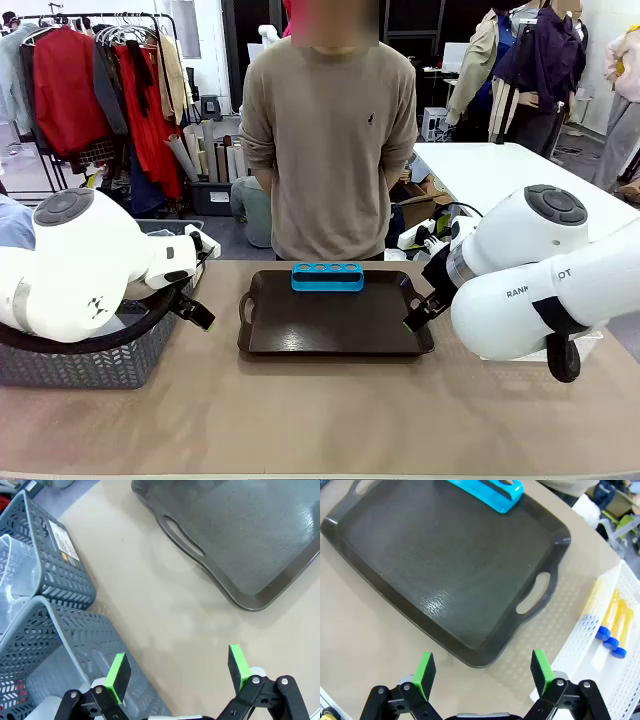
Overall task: Prepare the laboratory tools.
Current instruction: Pick up one Large Measuring Cup and place it on the Handle tray.
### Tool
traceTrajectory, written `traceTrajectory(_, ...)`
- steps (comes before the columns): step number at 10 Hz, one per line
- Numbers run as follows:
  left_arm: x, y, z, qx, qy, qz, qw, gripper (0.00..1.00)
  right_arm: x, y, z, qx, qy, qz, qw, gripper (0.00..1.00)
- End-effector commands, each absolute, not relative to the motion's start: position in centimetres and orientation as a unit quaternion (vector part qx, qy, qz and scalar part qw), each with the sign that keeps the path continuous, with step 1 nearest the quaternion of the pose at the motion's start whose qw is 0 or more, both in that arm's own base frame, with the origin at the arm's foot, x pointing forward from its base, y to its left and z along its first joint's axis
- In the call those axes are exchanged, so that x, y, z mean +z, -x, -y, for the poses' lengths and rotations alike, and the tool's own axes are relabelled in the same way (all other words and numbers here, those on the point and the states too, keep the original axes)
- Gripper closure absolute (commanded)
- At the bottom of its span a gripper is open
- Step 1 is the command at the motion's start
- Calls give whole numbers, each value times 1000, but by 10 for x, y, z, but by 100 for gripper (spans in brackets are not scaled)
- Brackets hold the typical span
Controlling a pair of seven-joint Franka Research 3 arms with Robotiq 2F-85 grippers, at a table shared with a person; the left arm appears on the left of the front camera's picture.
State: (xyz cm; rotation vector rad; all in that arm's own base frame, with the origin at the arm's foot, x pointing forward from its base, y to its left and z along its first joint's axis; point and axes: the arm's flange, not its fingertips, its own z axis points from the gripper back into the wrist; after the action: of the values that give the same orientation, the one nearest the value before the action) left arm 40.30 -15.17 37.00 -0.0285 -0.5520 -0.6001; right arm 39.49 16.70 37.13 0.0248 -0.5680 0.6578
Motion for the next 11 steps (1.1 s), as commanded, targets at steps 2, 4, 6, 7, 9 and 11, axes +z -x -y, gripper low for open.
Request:
traceTrajectory(2,370,-403,152,-292,14,269,918,0,371,-395,-167,319,-12,275,907,0)
traceTrajectory(4,370,-403,152,-292,14,269,918,0,371,-395,-167,319,-12,275,907,0)
traceTrajectory(6,370,-403,152,-292,14,269,918,0,371,-395,-167,319,-12,275,907,0)
traceTrajectory(7,370,-403,152,-292,14,269,918,0,371,-395,-167,319,-12,275,907,0)
traceTrajectory(9,370,-403,152,-292,14,269,918,0,371,-395,-167,319,-12,275,907,0)
traceTrajectory(11,370,-403,152,-292,14,269,918,0,371,-395,-167,319,-12,275,907,0)
